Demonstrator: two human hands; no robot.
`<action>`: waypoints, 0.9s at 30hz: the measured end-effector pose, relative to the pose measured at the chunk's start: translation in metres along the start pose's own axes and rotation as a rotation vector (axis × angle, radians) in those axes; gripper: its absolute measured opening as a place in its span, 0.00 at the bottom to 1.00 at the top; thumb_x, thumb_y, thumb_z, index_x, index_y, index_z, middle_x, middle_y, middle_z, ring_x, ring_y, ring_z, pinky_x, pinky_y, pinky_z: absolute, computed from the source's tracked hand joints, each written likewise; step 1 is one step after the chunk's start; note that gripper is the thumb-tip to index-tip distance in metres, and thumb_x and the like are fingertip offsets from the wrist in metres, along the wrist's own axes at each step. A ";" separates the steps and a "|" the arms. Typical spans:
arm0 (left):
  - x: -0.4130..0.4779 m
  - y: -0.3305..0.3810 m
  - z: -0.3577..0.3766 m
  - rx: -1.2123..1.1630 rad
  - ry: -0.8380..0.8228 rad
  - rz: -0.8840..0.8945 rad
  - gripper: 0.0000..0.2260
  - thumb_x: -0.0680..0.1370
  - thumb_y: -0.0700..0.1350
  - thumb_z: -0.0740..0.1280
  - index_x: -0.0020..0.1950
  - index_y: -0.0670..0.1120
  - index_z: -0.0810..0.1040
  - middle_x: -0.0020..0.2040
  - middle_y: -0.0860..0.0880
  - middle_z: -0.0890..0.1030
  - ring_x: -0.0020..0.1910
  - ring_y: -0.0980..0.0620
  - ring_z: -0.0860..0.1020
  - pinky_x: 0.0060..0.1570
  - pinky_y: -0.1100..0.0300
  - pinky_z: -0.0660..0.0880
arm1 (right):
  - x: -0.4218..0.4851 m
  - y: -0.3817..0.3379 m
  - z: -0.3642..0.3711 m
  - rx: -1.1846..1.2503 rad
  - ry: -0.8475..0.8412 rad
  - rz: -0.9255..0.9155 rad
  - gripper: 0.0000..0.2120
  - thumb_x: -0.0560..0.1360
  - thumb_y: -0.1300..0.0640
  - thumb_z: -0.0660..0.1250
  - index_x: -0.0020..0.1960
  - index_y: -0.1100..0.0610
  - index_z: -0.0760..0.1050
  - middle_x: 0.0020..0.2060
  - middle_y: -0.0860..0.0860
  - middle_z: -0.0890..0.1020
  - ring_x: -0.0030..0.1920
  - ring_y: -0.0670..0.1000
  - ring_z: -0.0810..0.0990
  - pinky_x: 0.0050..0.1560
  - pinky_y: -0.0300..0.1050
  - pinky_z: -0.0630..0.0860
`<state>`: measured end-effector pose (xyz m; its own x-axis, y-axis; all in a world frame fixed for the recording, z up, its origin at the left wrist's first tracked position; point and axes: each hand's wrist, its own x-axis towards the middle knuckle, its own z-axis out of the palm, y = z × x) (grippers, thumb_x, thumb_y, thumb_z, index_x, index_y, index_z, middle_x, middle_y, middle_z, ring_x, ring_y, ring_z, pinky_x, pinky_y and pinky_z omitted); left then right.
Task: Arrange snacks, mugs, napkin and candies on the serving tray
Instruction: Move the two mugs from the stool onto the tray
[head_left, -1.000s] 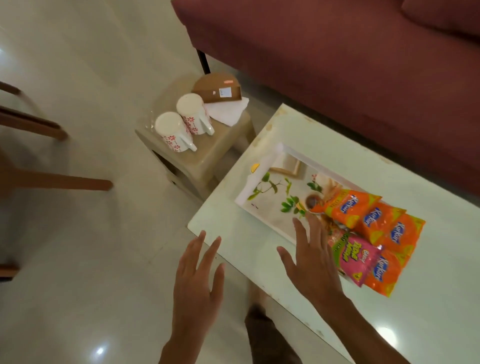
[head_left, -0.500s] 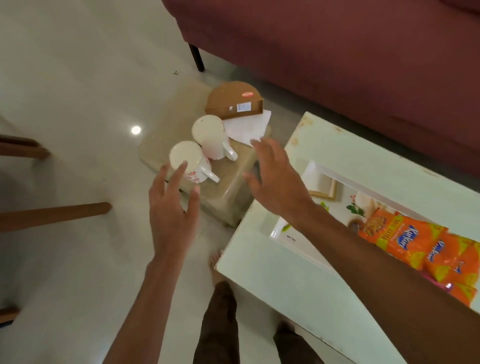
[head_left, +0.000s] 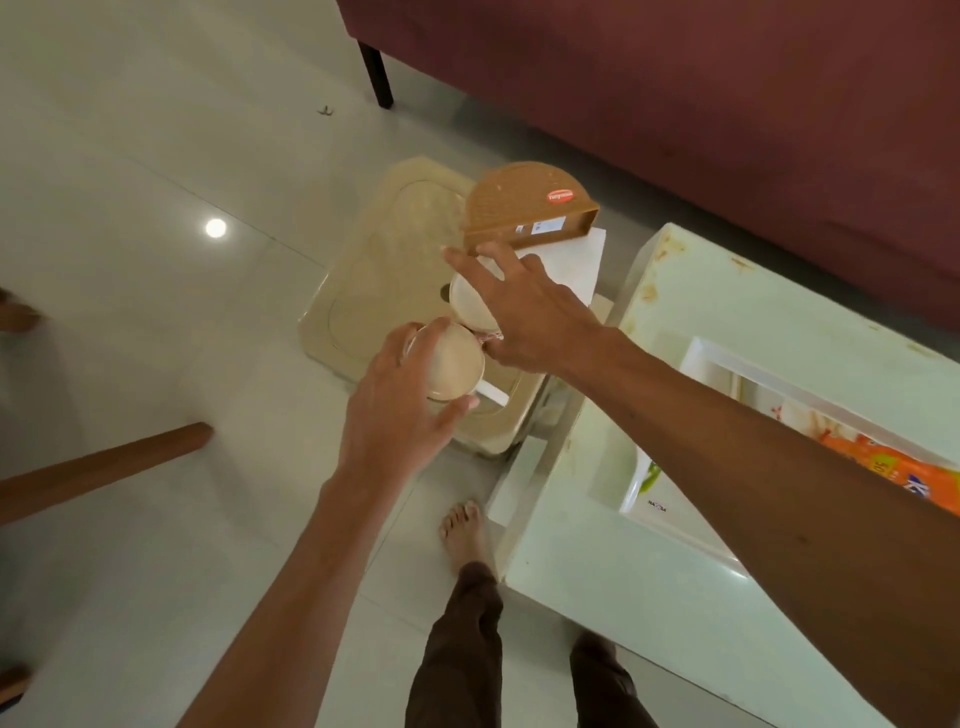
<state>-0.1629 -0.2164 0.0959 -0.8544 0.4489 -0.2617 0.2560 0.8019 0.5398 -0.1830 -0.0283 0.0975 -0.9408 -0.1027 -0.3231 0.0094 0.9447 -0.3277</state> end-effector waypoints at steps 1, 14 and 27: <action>0.002 -0.001 0.000 -0.015 0.011 0.010 0.35 0.70 0.54 0.77 0.74 0.52 0.66 0.70 0.48 0.72 0.64 0.45 0.76 0.51 0.53 0.75 | 0.004 -0.001 0.001 -0.005 0.002 0.009 0.48 0.69 0.51 0.76 0.80 0.45 0.51 0.74 0.55 0.61 0.66 0.61 0.68 0.49 0.56 0.77; 0.015 0.006 0.005 0.042 0.022 0.032 0.39 0.65 0.49 0.81 0.72 0.46 0.67 0.66 0.42 0.75 0.57 0.38 0.79 0.51 0.47 0.76 | -0.048 0.009 -0.028 0.184 0.272 0.197 0.41 0.63 0.44 0.78 0.72 0.44 0.65 0.69 0.52 0.69 0.67 0.56 0.68 0.54 0.52 0.76; 0.008 0.048 -0.006 0.150 0.072 0.021 0.38 0.60 0.54 0.83 0.66 0.49 0.72 0.54 0.38 0.82 0.50 0.34 0.80 0.51 0.42 0.76 | -0.250 0.163 -0.054 0.200 0.250 0.612 0.40 0.61 0.47 0.81 0.69 0.42 0.69 0.63 0.51 0.74 0.63 0.54 0.72 0.58 0.46 0.66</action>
<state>-0.1603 -0.1769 0.1247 -0.8770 0.4408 -0.1911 0.3339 0.8452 0.4173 0.0353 0.1685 0.1729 -0.7958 0.5286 -0.2953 0.6036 0.7317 -0.3168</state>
